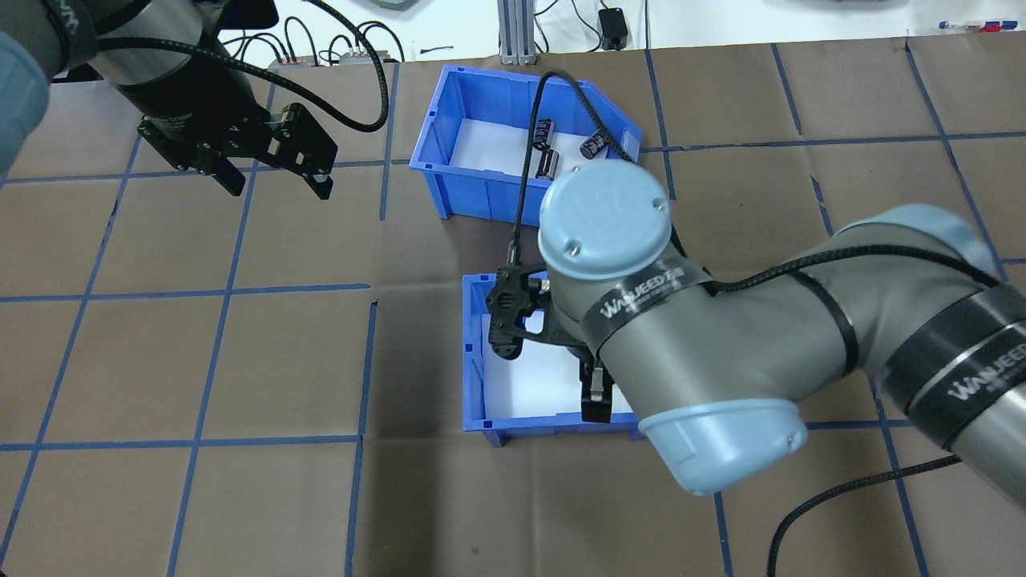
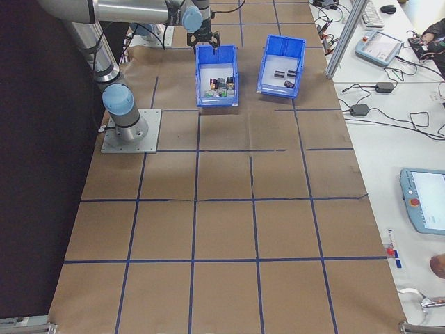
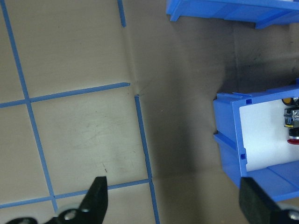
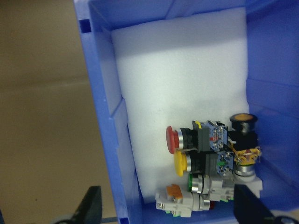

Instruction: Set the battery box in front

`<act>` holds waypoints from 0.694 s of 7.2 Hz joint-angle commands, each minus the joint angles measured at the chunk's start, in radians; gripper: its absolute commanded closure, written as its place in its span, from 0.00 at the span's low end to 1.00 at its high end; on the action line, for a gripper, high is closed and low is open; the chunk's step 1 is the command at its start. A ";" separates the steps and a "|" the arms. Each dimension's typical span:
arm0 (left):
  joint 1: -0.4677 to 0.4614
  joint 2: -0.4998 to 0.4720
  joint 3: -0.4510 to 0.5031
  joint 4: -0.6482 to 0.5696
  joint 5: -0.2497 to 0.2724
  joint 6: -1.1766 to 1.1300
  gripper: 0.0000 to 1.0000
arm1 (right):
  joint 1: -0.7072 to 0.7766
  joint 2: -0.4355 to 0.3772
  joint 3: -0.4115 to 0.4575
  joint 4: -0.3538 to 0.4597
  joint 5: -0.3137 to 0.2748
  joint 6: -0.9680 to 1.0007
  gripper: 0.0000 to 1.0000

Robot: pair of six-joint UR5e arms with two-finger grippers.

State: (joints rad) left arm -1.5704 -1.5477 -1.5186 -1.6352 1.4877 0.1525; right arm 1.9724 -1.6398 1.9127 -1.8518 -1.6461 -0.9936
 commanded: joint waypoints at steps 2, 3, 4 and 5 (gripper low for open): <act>0.000 -0.006 0.017 -0.002 0.008 0.001 0.00 | -0.270 -0.011 -0.141 0.031 0.012 0.109 0.00; -0.002 -0.015 0.023 -0.002 0.067 -0.002 0.00 | -0.340 -0.006 -0.168 0.031 0.014 0.236 0.00; -0.002 -0.019 0.021 -0.002 0.072 -0.013 0.00 | -0.389 -0.002 -0.188 0.029 0.072 0.360 0.00; -0.002 -0.017 0.017 -0.002 0.075 -0.013 0.00 | -0.418 0.003 -0.204 0.029 0.083 0.509 0.00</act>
State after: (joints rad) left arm -1.5720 -1.5634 -1.4995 -1.6367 1.5520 0.1435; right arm 1.6056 -1.6421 1.7325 -1.8220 -1.5914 -0.6549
